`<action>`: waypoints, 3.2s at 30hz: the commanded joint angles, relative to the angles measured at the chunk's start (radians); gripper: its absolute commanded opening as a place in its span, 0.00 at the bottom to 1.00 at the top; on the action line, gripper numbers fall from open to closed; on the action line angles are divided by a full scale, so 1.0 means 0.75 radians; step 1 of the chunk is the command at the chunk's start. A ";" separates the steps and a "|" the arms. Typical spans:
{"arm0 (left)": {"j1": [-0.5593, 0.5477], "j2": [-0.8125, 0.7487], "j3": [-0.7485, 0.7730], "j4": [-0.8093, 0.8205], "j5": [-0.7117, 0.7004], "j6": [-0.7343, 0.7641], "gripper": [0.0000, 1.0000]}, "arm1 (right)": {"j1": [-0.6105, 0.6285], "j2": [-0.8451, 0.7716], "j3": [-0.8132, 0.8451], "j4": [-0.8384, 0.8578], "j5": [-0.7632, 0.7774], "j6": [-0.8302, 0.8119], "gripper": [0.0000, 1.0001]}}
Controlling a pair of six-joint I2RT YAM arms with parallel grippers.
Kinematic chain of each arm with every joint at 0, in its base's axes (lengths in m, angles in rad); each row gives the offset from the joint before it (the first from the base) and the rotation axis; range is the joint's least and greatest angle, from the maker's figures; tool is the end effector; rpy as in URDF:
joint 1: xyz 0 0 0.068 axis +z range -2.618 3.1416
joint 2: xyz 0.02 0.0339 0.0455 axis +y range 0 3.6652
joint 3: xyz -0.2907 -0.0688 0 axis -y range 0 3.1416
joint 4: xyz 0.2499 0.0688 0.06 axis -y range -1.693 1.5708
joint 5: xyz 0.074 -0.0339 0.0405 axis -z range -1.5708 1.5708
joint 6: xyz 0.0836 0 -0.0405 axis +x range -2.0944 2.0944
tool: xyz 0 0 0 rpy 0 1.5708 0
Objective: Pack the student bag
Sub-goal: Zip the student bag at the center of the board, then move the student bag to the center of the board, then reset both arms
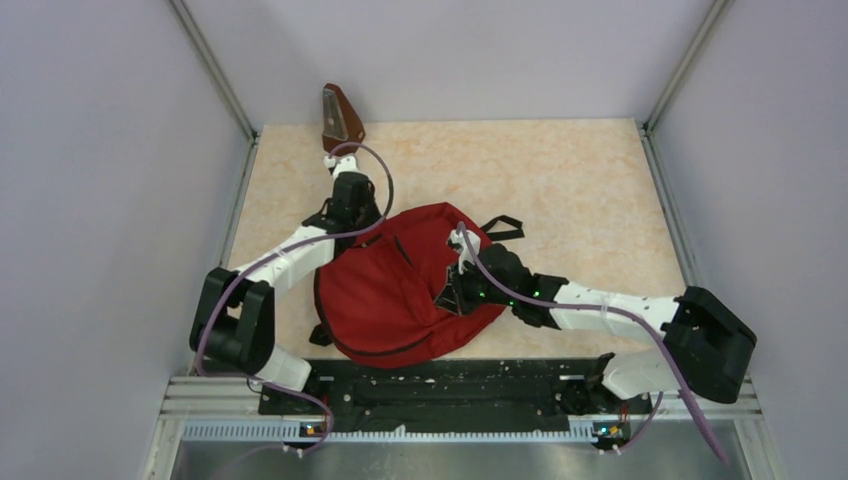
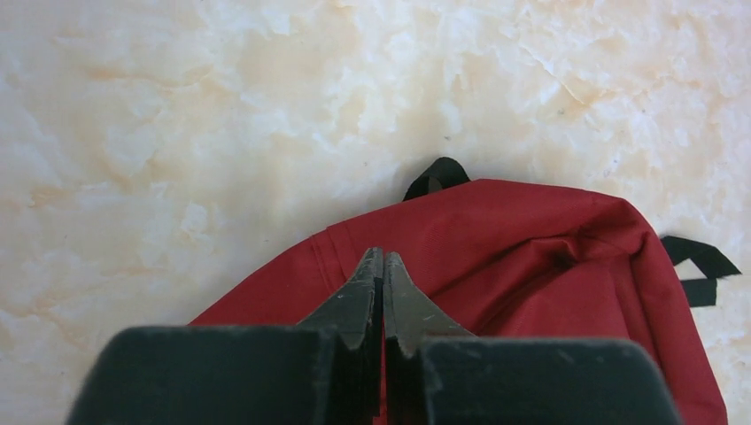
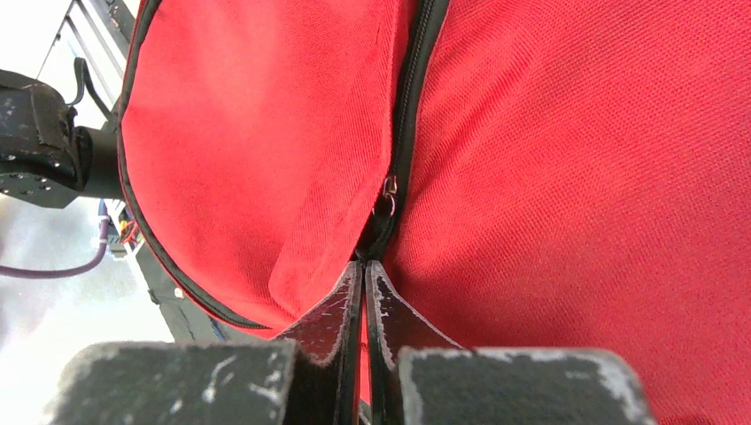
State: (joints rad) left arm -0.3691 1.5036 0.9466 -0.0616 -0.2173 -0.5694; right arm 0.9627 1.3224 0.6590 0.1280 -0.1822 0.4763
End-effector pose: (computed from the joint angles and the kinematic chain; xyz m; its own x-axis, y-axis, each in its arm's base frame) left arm 0.3526 -0.1171 0.2321 -0.5571 -0.3490 -0.7536 -0.1328 0.9332 -0.3339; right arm 0.1685 0.2686 0.2090 -0.6699 -0.1732 -0.7220 -0.6628 0.5776 0.4765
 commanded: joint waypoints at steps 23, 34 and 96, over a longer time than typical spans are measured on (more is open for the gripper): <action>-0.231 -0.197 -0.142 -0.225 0.136 -0.187 0.38 | 0.024 -0.025 0.023 -0.001 0.000 -0.010 0.00; -0.190 0.016 0.094 -0.148 0.010 -0.073 0.00 | 0.026 -0.034 0.068 -0.130 0.047 -0.076 0.00; 0.108 -1.189 -0.104 -0.464 -0.279 0.395 0.98 | -0.996 -1.219 -0.169 -0.140 0.633 -0.346 0.97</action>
State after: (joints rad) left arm -0.2905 0.6106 0.8631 -0.4137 -0.4171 -0.2817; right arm 0.2176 0.3824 0.5171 0.0006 0.2649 0.2264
